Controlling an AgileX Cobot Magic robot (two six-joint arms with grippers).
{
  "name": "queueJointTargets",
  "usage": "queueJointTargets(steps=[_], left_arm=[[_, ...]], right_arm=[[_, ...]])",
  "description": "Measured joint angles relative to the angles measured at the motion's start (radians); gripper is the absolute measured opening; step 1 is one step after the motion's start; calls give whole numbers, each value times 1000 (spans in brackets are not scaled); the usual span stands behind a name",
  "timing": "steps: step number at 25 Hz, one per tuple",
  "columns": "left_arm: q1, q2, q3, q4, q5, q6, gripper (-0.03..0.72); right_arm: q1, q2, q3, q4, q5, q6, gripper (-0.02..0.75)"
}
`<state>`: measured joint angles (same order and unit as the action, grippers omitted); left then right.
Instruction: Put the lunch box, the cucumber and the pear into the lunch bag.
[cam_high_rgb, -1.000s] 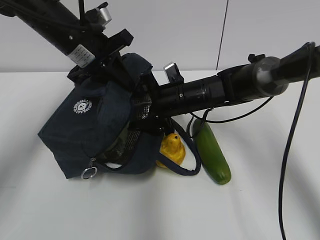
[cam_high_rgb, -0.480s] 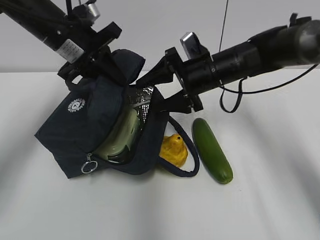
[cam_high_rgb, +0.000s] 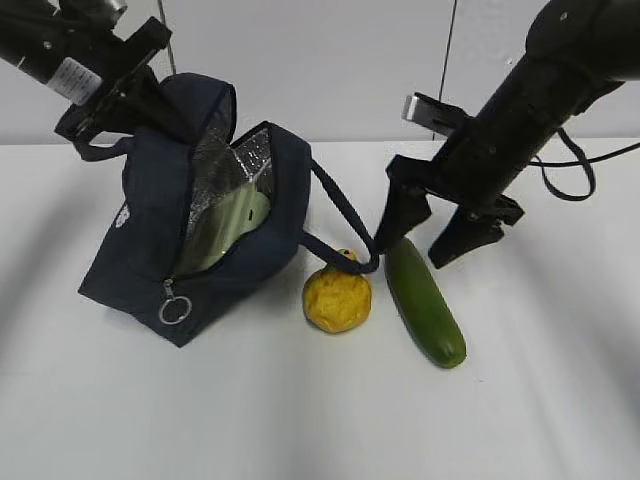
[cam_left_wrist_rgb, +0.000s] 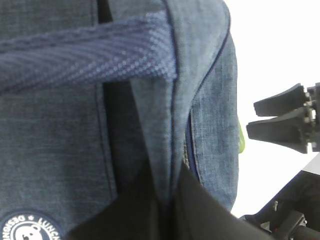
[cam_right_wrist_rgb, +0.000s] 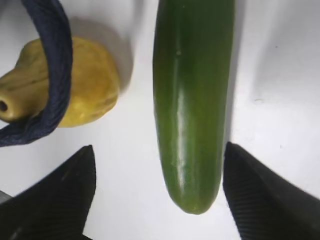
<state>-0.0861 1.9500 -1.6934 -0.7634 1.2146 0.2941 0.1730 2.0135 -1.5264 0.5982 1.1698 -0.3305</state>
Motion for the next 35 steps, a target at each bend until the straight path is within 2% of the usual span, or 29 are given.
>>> queueJointTargets(steps=[3,8,17,19,24,30,35], left_arm=[[3,0,0,49,0,-4,0],[3,-1,0,65,0,-6,0],[3,-5,0,68,0,-7,0],[3,-8,0,68,0,-7,0],[3,-9,0,68,0,-7,0],[3,-9,0,68,0,-7,0],[3,-9,0,68,0,-7,0]], right_arm=[[0,6,0,-146,-1,90,587],[9,49,-1,-192,-25,118,585],[86,125,-2,-319,-87,158,582],[96,125,-2,-346,-98,173,558],[97,134,-2,-360,-105,186,435],[97,138,-14,-361,-97,203,414],[97,116,-109,-471,-8,244,412]])
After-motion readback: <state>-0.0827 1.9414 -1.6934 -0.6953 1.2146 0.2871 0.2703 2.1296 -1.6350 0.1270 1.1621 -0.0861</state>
